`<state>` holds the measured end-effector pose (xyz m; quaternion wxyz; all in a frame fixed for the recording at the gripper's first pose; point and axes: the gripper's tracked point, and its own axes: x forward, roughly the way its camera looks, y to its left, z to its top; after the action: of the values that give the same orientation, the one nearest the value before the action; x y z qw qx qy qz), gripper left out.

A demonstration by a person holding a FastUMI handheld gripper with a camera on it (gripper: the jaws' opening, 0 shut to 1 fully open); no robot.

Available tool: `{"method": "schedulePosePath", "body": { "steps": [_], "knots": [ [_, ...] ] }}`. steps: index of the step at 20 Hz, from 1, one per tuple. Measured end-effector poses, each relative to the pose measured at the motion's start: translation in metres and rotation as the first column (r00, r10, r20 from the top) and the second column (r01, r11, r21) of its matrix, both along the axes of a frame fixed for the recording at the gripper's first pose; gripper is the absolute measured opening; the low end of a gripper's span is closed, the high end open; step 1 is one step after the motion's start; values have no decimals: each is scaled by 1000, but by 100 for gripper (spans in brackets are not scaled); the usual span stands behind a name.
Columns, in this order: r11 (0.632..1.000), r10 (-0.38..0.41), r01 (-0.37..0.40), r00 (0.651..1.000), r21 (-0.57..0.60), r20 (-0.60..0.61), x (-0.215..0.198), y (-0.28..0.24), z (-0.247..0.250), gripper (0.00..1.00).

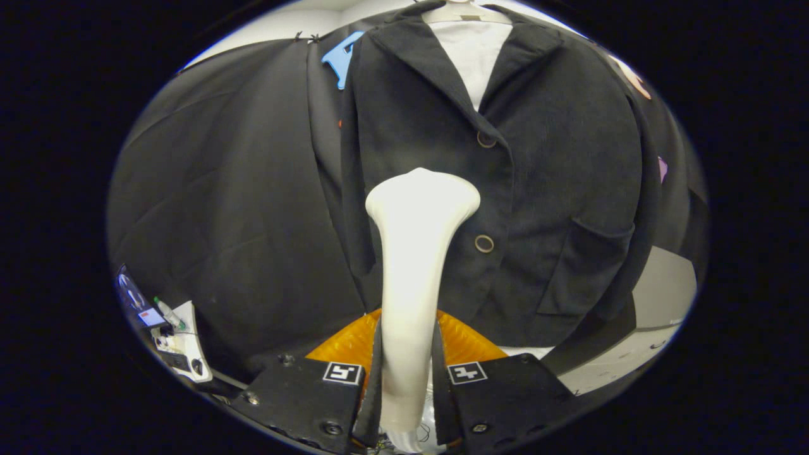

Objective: Iron the clothes twice with a garment steamer, once on the left side and once on the right side.

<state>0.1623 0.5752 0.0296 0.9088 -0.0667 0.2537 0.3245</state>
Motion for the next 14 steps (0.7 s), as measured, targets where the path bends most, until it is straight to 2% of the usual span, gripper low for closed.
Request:
{"method": "schedulePosePath", "body": {
  "steps": [9, 14],
  "knots": [
    [998, -2, -3, 997, -62, -72, -9, -17, -51, 36],
    [996, -9, -1, 993, -91, -114, -22, -17, -62, 36]
  ]
}}
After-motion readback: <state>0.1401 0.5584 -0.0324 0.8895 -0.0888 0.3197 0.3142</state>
